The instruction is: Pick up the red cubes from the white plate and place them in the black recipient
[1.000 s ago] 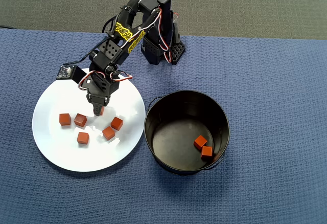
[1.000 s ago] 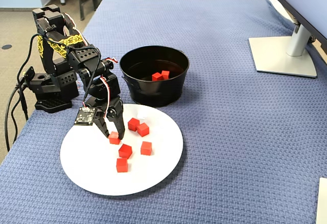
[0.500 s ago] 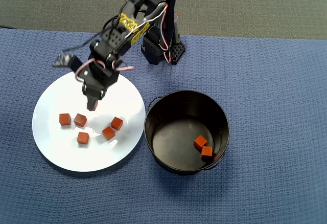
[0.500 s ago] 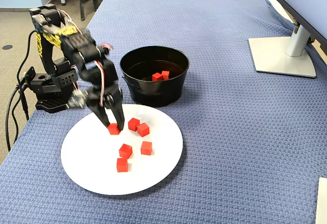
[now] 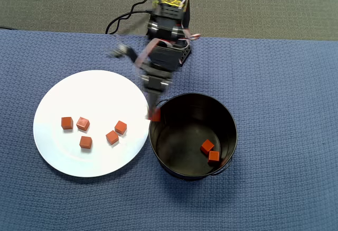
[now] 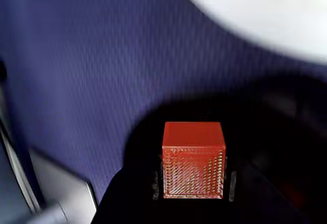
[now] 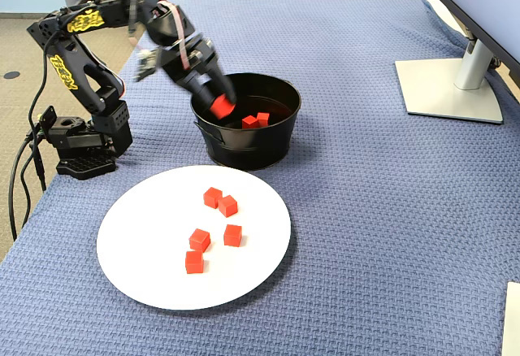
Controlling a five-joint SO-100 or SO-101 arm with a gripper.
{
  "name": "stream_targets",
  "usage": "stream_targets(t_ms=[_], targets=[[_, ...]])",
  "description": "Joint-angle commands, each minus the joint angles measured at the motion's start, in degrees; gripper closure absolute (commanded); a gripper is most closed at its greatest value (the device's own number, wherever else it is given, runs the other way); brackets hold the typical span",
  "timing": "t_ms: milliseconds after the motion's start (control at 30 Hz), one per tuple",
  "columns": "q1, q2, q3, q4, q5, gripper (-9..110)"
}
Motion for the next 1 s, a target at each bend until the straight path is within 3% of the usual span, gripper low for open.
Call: stream_targets(t_ms=[0,67,133,400,533,633,967], targets=[[-15.1,0.7,0.0,-0.1,-0.5,80],[-17.7,-0.4,-2.2,6.3,-7.8,66],[-13.2,1.2,-2.3,8.9,-12.7,65],[23.7,-0.8,2.9,0.2,-39.2,71],[35.2,-6.1,8.0,-9.6,-44.7,77],[37.0,-10.1,12.9,-17.1,-44.6,83],[35.9,-16.0,13.7,-18.3,-46.3,85]])
